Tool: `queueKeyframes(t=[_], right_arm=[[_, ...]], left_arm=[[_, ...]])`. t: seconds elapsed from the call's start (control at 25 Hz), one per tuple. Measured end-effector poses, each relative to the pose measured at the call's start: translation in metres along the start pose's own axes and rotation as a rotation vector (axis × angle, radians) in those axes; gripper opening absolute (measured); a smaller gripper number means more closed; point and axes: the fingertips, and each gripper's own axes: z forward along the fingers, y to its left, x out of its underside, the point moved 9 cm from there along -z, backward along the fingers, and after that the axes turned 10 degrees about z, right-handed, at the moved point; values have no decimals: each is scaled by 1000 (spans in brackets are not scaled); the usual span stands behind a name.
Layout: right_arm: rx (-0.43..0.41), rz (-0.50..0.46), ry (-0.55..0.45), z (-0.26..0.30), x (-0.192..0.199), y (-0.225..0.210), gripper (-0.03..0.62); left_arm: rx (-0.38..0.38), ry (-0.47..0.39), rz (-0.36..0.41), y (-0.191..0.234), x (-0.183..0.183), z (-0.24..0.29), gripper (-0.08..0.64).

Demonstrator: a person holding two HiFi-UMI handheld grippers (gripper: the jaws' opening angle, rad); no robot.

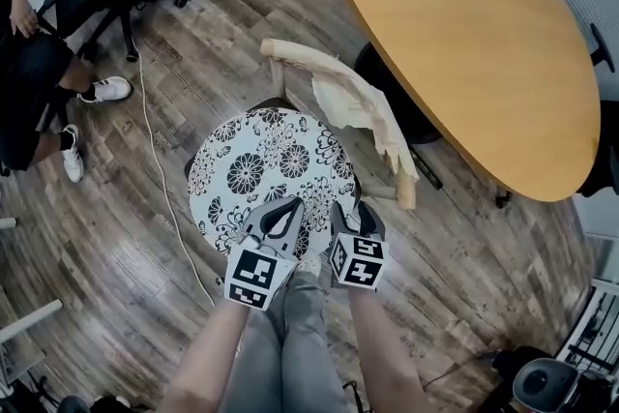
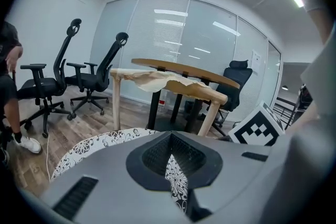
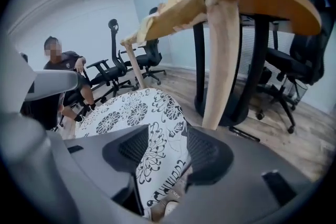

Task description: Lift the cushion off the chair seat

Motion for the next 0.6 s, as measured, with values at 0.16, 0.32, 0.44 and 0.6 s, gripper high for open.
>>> queueKeyframes(t=[0.16,0.32,0.44,0.6], right_arm=[[1,52,47,16,13,-16,245],[10,79,91,33,20,-27,242],[6,83,124,44,26,-32,229],[5,49,175,58,31,-36,214]], left_arm=[[25,16,6,-4,8,11,-3],[34,30,12,-3,15,18,-3],[35,40,9,-1,21,20,-3],[38,49,10,2,27,23,-3]])
